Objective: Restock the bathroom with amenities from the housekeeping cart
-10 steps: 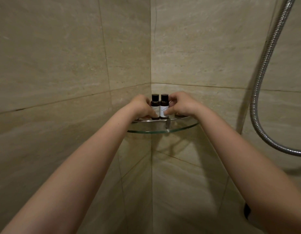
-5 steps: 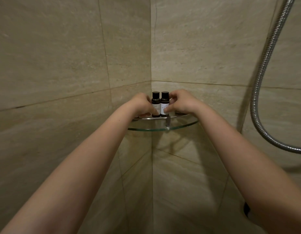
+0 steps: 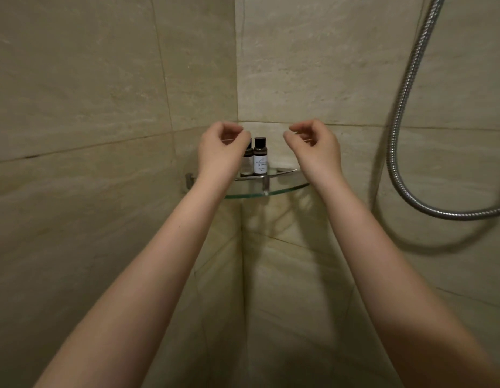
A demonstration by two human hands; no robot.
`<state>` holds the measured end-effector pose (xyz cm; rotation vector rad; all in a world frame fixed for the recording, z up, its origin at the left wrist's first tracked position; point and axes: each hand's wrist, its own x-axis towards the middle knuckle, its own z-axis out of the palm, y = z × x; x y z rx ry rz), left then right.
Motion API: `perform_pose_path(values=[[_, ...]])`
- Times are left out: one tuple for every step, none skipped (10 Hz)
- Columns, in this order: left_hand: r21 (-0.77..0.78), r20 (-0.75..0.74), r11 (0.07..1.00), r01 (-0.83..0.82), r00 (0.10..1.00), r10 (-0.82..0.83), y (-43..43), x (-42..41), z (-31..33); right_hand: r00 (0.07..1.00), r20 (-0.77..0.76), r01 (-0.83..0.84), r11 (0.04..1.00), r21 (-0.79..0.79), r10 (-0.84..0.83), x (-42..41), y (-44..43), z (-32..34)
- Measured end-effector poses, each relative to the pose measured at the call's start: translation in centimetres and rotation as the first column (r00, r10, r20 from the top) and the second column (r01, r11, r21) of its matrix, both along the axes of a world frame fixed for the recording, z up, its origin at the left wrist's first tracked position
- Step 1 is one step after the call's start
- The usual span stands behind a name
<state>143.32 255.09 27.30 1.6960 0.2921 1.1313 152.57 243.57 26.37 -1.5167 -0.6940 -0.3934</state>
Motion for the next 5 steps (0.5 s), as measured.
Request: perform_pose_path(values=[[-0.027, 0.107, 0.986, 0.166, 0.981, -0.163, -2.5, -1.1, -1.4, 0.999, -0.033, -0.04, 0.995, 0.09, 0.043, -1.4, -1.6, -1.3], [-0.05, 0.105, 0.962, 0.269, 0.959, -0.263, -4.5, -1.7, -3.8, 0.993, -0.09, -0.061, 0.99, 0.127, 0.073, -2.6, -3.5, -3.4], [-0.093, 0.058, 0.944, 0.316, 0.949, -0.311, -5.7, -1.6, -6.7, 0.985, -0.141, -0.078, 0.987, 0.14, 0.098, -3.2, -5.2, -6.3], [-0.148, -0.023, 0.93, 0.336, 0.939, -0.343, -6.9, -1.2, -10.0, 0.97, -0.221, -0.08, 0.99, 0.117, 0.104, -3.3, -6.8, -9.4], [-0.245, -0.141, 0.914, 0.323, 0.921, -0.363, -8.0, -0.6, -14.0, 0.941, -0.33, -0.055, 0.997, 0.045, 0.067, -3.5, -8.6, -13.2]])
